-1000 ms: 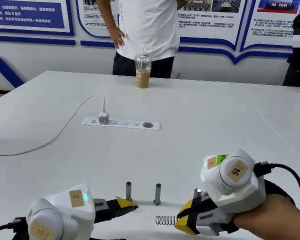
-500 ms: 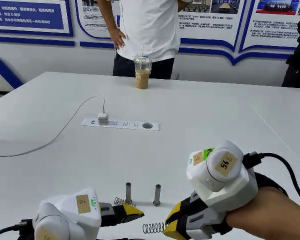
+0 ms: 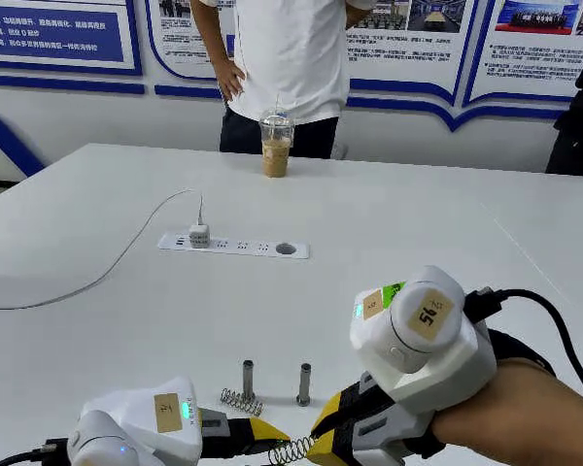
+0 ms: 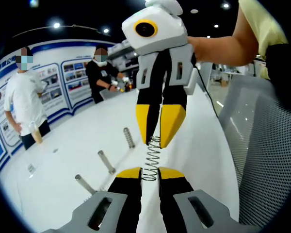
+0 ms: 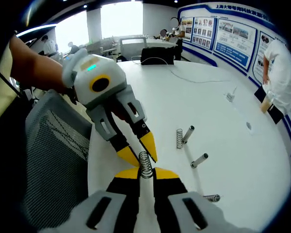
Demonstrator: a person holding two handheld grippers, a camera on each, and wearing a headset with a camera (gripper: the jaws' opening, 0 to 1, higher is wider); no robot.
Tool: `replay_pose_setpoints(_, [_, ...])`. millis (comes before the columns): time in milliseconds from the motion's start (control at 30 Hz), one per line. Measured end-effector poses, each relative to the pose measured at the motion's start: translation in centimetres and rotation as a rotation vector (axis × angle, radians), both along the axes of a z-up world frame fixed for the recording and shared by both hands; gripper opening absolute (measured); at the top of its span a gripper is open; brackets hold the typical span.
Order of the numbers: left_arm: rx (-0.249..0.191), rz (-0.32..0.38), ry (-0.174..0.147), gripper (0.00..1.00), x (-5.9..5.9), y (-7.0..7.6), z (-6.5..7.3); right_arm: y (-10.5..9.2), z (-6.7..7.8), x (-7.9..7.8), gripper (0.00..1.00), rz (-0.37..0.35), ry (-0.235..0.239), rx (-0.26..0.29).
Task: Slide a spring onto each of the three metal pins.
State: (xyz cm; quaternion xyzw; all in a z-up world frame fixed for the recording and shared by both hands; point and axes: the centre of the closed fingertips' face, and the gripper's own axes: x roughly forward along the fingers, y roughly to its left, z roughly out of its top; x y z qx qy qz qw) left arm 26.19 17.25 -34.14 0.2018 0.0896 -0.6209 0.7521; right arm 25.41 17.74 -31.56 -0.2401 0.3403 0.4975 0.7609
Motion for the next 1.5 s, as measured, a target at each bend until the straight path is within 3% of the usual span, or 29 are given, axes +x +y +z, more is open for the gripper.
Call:
replay_pose_setpoints(367, [-0.025, 0.003, 0.026, 0.12, -0.1, -0.2, 0.4, 0.9, 1.1, 0.3, 0.11, 0.012, -0.042, 0.024])
replay_pose_setpoints(567, [-0.049, 0.006, 0.059, 0.12, -0.3, -0.4, 0.6, 1.5, 1.7, 0.5, 0.12, 0.022, -0.064, 0.042])
replay_pose_setpoints(1067, [-0.094, 0.015, 0.109, 0.12, -0.3, -0.8, 1.0, 2.1, 2.0, 0.8, 0.12, 0.03, -0.084, 0.068])
replay_pose_setpoints(1500, [-0.109, 0.019, 0.108, 0.11, -0.2, -0.9, 1.3, 1.9, 1.8, 1.0, 0.13, 0.018, -0.087, 0.082])
